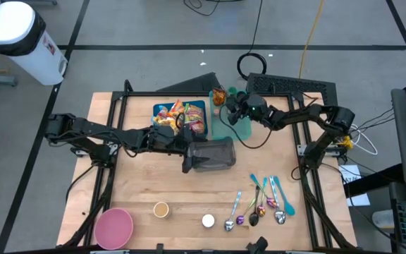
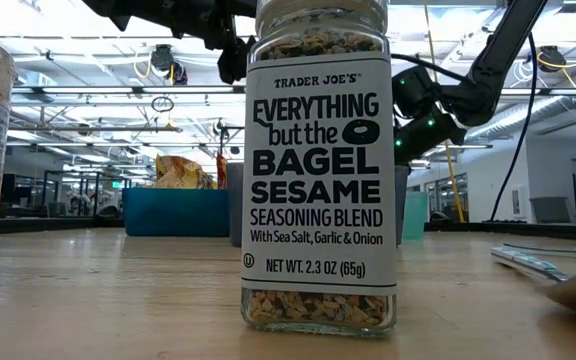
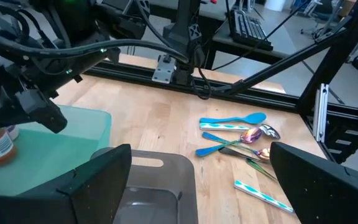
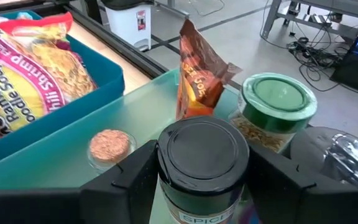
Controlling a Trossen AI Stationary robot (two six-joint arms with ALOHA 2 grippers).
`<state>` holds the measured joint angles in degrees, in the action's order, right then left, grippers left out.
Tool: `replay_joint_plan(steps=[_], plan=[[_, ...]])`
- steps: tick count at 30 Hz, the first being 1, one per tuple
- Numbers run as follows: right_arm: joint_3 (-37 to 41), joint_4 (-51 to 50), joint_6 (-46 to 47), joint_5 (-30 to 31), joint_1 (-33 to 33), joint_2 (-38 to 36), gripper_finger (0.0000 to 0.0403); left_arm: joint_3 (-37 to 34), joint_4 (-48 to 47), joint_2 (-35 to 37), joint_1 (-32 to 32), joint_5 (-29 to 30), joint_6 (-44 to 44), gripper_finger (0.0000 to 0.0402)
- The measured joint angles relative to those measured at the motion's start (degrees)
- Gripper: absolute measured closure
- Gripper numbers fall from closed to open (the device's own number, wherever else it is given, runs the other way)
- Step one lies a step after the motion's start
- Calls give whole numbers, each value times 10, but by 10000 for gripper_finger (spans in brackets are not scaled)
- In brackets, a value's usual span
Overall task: Pick & Place Food Item
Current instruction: Put the orange seasoning bottle into the green bin, then put the golden seasoning bottle into the green bin
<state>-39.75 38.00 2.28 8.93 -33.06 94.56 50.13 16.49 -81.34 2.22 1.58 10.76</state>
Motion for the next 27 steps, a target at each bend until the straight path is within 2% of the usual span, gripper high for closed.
replay_joint_plan(steps=[6, 10, 15, 18, 24, 27], plan=[[0, -5, 0, -2, 0, 0, 124, 0, 1, 0, 0, 0, 5, 11], [0, -10, -1, -5, 3, -2, 95, 0, 2, 0, 0, 0, 29, 11], [0, -53, 0, -46, 12, -53, 86, 0, 2, 0, 0, 0, 45, 11], [0, -94, -5, -47, 31, -105, 89, 0, 4, 0, 0, 0, 47, 11], [0, -166, -43, -47, 118, -221, 97, 0, 1, 0, 0, -1, 66, 11], [0, -201, -51, -47, 181, -273, 99, 0, -36, 0, 5, -65, 99, 11]])
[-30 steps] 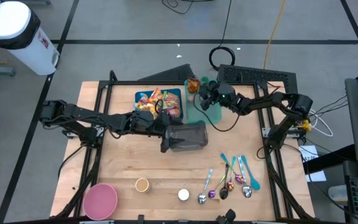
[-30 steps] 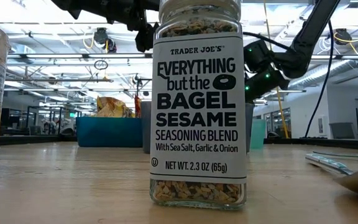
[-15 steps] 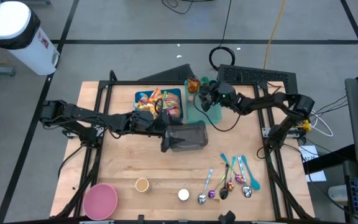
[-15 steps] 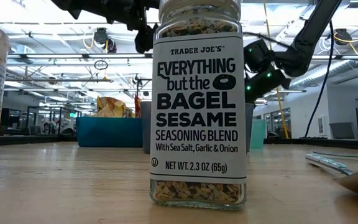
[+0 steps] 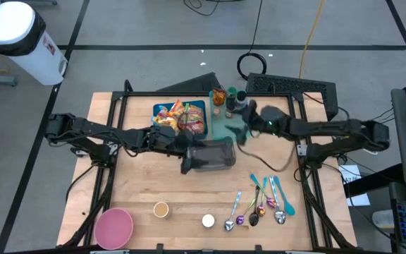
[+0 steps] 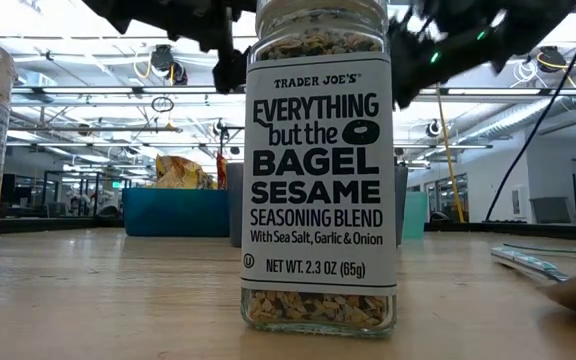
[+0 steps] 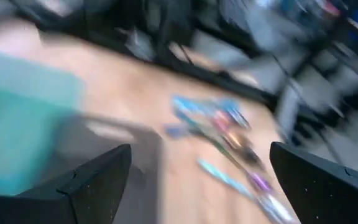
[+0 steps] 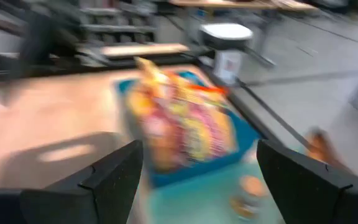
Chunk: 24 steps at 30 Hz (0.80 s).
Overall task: Pick & Place Food Item
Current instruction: Put the golden seasoning bottle into the green bin
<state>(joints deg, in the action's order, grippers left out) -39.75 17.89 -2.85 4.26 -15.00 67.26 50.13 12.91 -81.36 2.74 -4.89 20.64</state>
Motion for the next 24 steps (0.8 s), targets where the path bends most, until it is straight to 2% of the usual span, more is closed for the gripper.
replay_joint_plan(steps=[3, 6, 10, 15, 18, 24], plan=[[0, -28, 3, 1, 59, -36, 99, 0, -41, 0, 27, -98, 1, 11], [0, -50, 6, 3, 111, -55, 99, 0, -70, 0, 83, -126, -11, 11], [0, -65, 6, 25, 162, -56, 99, 6, -108, 0, 159, -57, -36, 11], [0, -91, 7, 78, 201, -51, 99, 87, -350, -5, 226, 40, 35, 11], [0, -102, 25, 80, 211, -51, 99, 132, -455, -15, 264, 52, 78, 11], [0, -106, 71, 79, 227, -51, 99, 167, -499, -26, 325, 53, 84, 11]])
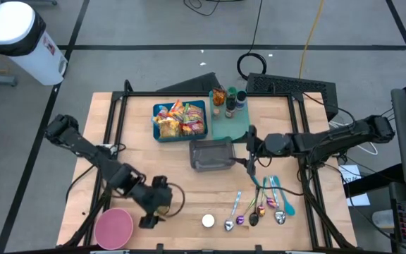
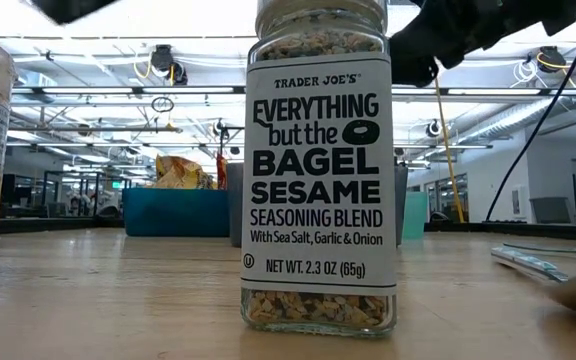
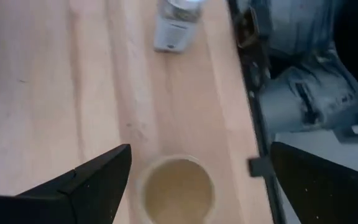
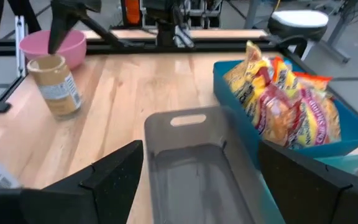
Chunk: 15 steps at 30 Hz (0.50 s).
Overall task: Pick & Place Food Item
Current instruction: Put the golden seasoning bottle into the green bin
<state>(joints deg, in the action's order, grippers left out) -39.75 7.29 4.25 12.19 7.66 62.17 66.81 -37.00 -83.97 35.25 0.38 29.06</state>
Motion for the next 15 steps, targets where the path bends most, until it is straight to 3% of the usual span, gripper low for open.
replay_joint_plan(steps=[8, 15], plan=[[23, 42, -10, 0, 29, 0, 99, 0, -54, -1, 14, 32, 32, 11], [26, 62, -21, 0, 30, 0, 99, 0, -47, -45, 28, 36, 37, 11]])
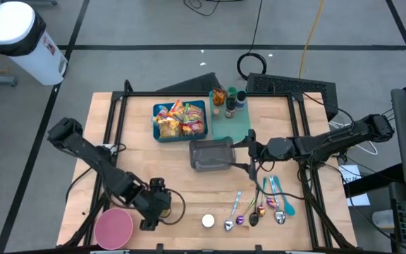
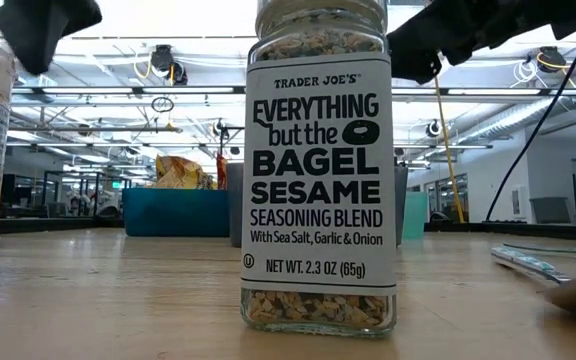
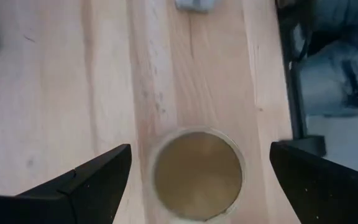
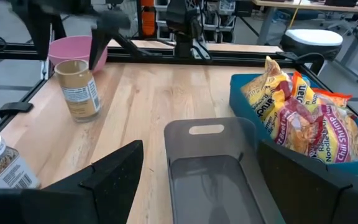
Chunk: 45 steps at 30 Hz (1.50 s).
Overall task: Pick & Place Food Item
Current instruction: Put the golden seasoning bottle into the green bin
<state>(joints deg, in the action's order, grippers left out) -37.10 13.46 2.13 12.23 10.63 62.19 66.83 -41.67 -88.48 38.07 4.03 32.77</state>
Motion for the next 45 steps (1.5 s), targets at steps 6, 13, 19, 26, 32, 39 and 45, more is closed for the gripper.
replay_joint_plan(steps=[6, 13, 19, 26, 32, 39, 45], plan=[[0, 0, -2, 0, 0, 0, 99, 0, -2, -45, 4, 6, 5, 11], [0, 0, -2, 0, 0, 0, 99, -1, -2, -69, 4, -9, 8, 17], [0, 0, -2, 0, 0, 0, 99, -1, -1, -68, 3, -25, 12, 102], [0, 0, 2, -1, 0, 0, 99, 0, 4, -67, -5, 9, 63, 125], [0, 0, 2, -3, 0, 0, 99, 13, -16, -65, -51, 32, 74, 125], [0, 19, 2, -3, 0, 0, 99, 121, -48, -63, -126, 60, -47, 125], [0, 22, 5, -3, 0, 8, 99, 201, -45, -63, -204, 82, -164, 125]])
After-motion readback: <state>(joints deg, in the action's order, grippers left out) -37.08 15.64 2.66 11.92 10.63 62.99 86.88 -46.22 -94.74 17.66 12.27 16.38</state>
